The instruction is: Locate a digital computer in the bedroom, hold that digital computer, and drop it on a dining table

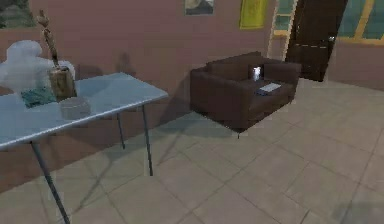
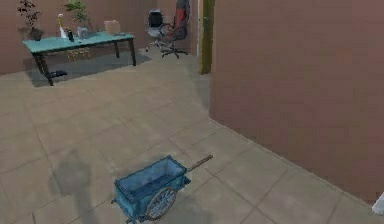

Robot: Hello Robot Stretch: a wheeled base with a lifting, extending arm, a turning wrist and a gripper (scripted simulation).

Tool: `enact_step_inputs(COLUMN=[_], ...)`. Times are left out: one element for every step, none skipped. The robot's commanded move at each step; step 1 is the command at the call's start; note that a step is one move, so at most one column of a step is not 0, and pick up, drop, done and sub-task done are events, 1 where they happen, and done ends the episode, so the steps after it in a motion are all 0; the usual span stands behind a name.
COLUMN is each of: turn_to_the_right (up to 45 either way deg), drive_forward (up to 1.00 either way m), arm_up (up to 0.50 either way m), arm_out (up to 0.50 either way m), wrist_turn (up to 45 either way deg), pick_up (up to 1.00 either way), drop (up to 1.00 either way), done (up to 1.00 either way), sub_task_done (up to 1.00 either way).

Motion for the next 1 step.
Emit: enact_step_inputs(turn_to_the_right=[0.0], drive_forward=[0.6], arm_up=[0.0], arm_out=[0.0], wrist_turn=[0.0], pick_up=[0.0], drop=[0.0], done=[0.0], sub_task_done=[0.0])
